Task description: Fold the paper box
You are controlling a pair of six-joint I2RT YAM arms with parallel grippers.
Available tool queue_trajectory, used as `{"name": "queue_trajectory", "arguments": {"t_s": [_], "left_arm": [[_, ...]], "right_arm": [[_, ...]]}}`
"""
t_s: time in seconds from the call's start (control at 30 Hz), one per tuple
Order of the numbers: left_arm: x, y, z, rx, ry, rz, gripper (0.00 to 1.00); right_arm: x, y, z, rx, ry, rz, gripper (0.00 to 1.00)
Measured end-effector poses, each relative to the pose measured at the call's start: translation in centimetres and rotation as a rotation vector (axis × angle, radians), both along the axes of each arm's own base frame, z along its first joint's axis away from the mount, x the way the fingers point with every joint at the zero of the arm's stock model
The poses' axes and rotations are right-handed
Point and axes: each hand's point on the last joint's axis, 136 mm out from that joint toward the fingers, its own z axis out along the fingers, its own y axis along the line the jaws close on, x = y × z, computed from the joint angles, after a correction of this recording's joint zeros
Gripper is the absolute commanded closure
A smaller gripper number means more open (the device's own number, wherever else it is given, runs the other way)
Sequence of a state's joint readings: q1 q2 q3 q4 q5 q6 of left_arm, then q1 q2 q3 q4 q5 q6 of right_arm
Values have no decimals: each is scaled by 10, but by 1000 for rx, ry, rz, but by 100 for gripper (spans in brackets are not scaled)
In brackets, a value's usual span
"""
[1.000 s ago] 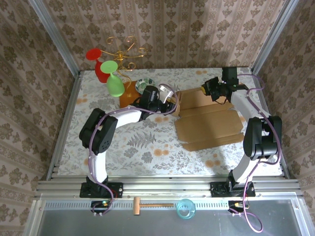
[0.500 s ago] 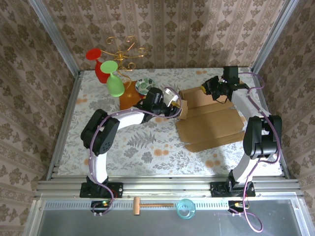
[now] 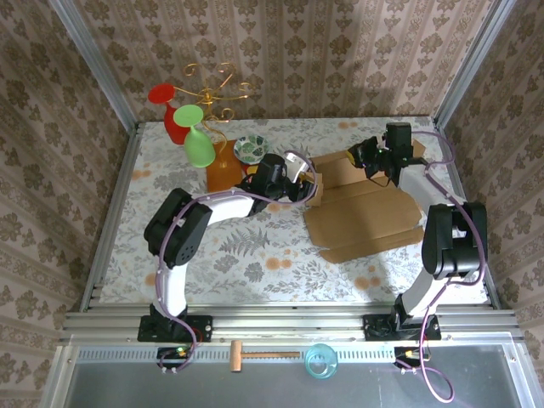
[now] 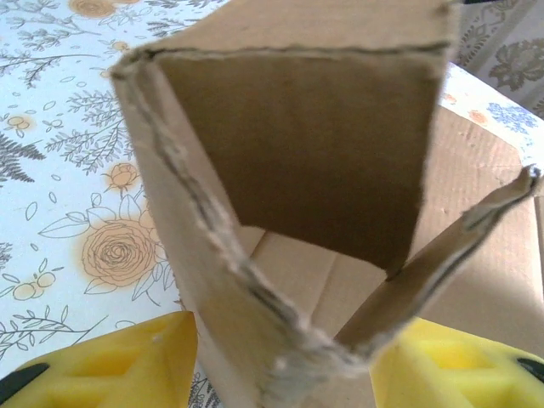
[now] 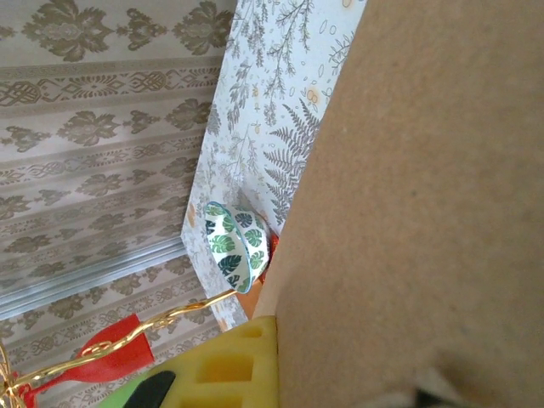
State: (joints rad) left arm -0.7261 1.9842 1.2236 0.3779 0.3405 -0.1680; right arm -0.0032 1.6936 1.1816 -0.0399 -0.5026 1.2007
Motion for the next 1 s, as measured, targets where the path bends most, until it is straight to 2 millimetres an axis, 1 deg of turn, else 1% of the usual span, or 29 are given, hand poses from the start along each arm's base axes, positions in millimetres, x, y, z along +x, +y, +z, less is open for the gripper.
{"name": "queue_trajectory", "arguments": {"t_s": [0.23,0.47,0.77,1.0], "left_arm": [[6,1,-5,-5,9,35,47],[4,-2,-5,-4,13,51,48],[4,-6,-6,22,-14,99,49],[12,-10,-6,46,-39,164,48]], "right_arm": [[1,1,-3,12,-102,-4,100],[2,1,-3,55,-189,-25,100],[2,1,-3,81,-211,-38,100],[2,1,-2,85,-210,-40,100]]}}
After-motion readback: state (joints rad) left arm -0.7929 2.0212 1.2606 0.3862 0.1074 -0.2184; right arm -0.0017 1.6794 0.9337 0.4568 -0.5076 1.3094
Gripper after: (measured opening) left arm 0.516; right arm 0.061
